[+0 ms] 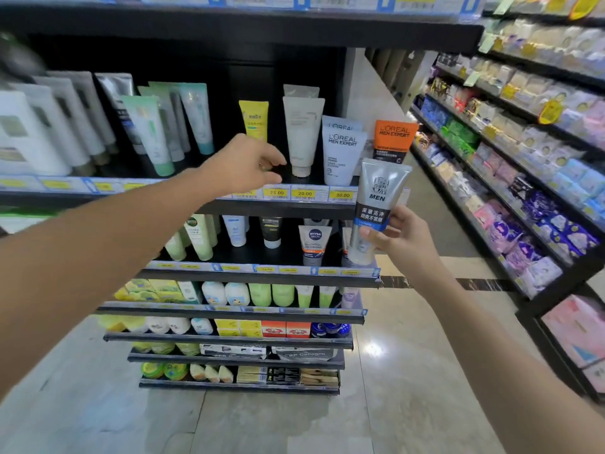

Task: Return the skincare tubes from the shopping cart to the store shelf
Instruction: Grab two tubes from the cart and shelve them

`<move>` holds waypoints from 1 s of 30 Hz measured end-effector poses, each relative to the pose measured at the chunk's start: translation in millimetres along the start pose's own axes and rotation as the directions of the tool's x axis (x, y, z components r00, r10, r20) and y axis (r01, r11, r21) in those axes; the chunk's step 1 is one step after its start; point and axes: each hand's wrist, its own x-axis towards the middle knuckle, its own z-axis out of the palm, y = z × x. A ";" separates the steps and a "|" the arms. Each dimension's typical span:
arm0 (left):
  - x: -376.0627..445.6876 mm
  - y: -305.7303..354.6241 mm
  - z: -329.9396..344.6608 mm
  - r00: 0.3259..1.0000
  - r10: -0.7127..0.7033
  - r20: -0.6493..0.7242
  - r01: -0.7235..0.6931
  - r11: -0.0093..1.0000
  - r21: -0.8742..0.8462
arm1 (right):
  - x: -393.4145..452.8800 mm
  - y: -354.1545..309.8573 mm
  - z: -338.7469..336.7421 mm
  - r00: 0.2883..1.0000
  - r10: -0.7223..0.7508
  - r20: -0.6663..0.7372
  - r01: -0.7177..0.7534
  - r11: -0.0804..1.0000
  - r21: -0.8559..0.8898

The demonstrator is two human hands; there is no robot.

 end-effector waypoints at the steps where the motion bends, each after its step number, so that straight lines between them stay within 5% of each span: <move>1: -11.9 -11.7 -5.8 1.000 0.011 -0.024 -0.009 0.999 0.052 | 1.5 2.8 7.9 0.999 -0.004 0.037 0.004 1.000 0.007; 6: -70.3 -75.8 -23.7 0.993 -0.057 -0.108 0.087 0.949 0.303 | 9.1 27.1 61.9 0.961 -0.012 0.276 0.011 1.000 0.006; 10: -99.0 -117.2 -23.5 0.978 -0.162 -0.135 0.197 0.928 0.317 | 19.5 61.6 119.4 0.926 0.014 0.378 0.020 0.996 -0.085; 26: -105.5 -175.1 -23.9 0.992 0.115 -0.057 -0.099 0.966 0.238 | 78.0 88.4 268.0 0.973 0.112 0.199 -0.067 0.974 -0.219; 30: -113.0 -174.8 -22.2 0.986 0.153 -0.071 -0.121 0.936 0.329 | 76.0 90.1 284.2 0.970 0.110 0.219 -0.060 0.973 -0.223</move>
